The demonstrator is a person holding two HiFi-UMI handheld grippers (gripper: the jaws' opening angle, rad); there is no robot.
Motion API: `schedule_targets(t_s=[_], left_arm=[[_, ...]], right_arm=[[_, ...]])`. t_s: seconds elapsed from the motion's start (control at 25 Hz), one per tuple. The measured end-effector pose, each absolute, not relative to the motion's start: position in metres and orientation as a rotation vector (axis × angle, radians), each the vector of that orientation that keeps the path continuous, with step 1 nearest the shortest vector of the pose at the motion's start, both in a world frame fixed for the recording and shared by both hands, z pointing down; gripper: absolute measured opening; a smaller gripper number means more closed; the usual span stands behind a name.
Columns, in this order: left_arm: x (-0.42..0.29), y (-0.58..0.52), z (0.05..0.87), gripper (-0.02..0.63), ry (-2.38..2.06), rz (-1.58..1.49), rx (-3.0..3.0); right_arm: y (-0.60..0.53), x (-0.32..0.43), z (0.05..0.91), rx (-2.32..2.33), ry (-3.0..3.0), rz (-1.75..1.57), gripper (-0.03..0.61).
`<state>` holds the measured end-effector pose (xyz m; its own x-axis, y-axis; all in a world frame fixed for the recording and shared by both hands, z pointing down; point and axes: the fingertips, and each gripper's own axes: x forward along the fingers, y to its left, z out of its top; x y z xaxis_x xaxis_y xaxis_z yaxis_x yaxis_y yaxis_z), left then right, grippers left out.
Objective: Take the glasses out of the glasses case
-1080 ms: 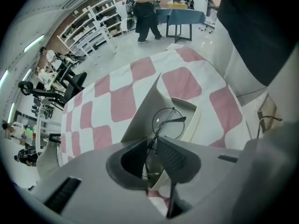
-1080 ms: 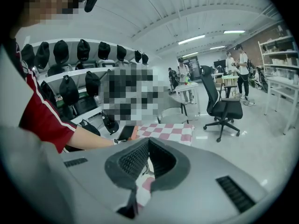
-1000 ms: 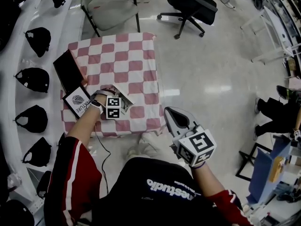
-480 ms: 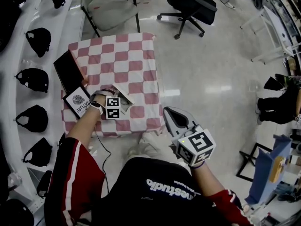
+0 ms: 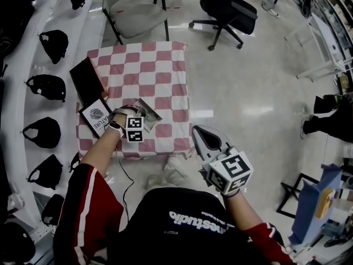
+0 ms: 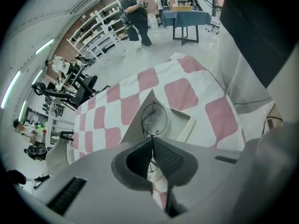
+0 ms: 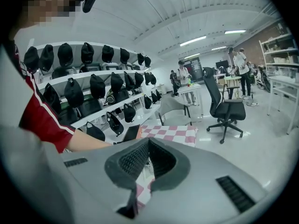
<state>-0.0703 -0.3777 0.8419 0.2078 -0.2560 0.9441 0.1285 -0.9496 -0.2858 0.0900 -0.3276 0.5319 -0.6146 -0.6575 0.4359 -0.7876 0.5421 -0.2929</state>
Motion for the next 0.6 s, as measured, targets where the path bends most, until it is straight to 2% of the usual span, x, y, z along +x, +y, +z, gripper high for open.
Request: schedule_targets(t_s=[0.6], left_arm=[[-0.080, -0.363, 0.792, 0.009, 0.373, -1.681, -2.233]], right_arm=[[-0.303, 0.068, 0.501, 1.211, -2.552, 0.613, 0.003]])
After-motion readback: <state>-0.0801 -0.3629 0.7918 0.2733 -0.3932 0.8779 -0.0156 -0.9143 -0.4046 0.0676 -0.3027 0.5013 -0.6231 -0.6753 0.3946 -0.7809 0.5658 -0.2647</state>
